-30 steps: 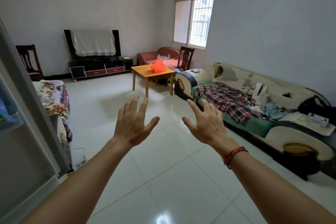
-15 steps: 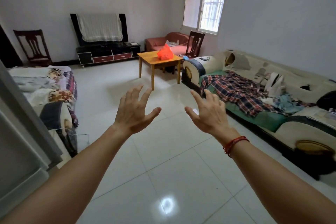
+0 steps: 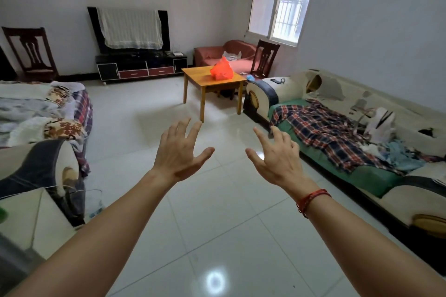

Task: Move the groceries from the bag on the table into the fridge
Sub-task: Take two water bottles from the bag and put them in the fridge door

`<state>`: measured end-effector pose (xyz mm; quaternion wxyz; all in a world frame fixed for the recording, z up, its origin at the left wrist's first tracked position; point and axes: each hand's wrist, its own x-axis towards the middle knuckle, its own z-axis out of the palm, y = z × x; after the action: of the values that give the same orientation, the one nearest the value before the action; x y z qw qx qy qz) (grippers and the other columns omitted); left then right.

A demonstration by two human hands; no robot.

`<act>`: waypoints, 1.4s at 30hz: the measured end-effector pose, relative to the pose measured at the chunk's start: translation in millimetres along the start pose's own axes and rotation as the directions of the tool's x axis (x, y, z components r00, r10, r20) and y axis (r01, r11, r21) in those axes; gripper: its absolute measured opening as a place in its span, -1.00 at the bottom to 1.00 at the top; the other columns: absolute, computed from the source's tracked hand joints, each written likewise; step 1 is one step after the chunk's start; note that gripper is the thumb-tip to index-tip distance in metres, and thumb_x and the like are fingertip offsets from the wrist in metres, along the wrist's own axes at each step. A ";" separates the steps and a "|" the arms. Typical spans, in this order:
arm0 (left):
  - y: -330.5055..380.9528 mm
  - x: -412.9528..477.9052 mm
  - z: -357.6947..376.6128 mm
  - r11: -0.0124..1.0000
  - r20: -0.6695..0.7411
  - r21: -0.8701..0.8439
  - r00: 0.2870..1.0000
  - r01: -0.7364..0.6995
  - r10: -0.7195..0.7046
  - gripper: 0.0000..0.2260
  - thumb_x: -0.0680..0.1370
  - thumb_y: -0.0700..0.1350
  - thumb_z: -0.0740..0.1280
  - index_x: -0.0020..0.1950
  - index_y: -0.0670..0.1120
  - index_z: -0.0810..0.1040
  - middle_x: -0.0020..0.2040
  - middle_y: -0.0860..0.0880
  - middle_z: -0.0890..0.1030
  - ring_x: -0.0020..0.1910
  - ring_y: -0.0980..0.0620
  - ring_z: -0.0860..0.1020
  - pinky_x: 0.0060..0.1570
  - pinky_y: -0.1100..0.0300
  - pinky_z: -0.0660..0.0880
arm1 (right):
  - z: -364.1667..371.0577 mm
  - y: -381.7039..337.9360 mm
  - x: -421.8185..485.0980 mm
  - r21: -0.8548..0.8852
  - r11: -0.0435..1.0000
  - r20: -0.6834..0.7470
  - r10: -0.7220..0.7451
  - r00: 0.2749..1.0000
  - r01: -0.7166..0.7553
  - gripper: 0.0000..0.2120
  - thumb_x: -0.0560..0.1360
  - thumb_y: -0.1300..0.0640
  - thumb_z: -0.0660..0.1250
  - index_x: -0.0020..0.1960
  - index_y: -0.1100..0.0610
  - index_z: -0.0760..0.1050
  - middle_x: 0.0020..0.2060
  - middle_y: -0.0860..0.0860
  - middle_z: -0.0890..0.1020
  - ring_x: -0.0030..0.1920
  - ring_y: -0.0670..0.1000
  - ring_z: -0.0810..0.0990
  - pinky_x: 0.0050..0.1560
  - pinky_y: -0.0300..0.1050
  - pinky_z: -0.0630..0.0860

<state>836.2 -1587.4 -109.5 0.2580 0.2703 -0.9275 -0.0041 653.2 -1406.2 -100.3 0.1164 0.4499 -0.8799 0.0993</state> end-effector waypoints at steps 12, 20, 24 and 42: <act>-67.2 193.6 94.7 0.999 0.044 -0.045 0.999 -0.026 0.028 -0.32 0.51 0.36 0.06 0.47 -0.05 0.35 0.48 -0.13 0.32 0.43 -0.16 0.31 0.25 -0.11 0.38 | 62.7 27.2 203.2 -0.041 0.997 0.017 0.073 0.997 -0.072 -0.32 0.59 -0.37 0.03 0.62 -0.12 0.05 0.52 0.18 0.27 0.47 0.19 0.28 0.40 0.20 0.31; -88.1 308.4 165.2 0.998 0.081 -0.036 0.995 -0.050 0.052 -0.30 0.51 0.37 0.01 0.49 -0.04 0.32 0.49 -0.11 0.31 0.46 -0.13 0.27 0.30 -0.10 0.36 | 118.3 68.2 329.3 -0.033 0.997 0.013 0.069 0.998 -0.069 -0.34 0.59 -0.36 0.04 0.61 -0.11 0.08 0.48 0.17 0.32 0.39 0.19 0.35 0.34 0.22 0.36; -96.4 379.2 206.6 0.999 0.096 -0.022 0.995 -0.032 0.034 -0.28 0.50 0.39 0.00 0.51 -0.03 0.29 0.52 -0.11 0.28 0.49 -0.14 0.23 0.34 -0.13 0.33 | 145.6 97.2 405.6 -0.016 0.998 -0.001 0.064 0.998 -0.064 -0.35 0.59 -0.34 0.06 0.60 -0.11 0.11 0.48 0.18 0.32 0.41 0.20 0.34 0.37 0.26 0.34; -152.2 675.4 370.2 1.000 0.126 -0.005 0.992 0.025 -0.024 -0.31 0.54 0.38 0.03 0.54 -0.01 0.23 0.55 -0.08 0.22 0.53 -0.09 0.17 0.41 -0.13 0.30 | 244.4 180.8 730.9 0.047 0.999 0.055 0.001 0.998 -0.004 -0.37 0.60 -0.33 0.04 0.61 -0.14 0.08 0.52 0.14 0.28 0.47 0.18 0.28 0.44 0.25 0.27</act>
<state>247.4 -2106.3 -131.0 0.2000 0.2799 -0.9386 -0.0271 62.5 -1932.3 -131.0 0.0813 0.4540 -0.8807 0.1079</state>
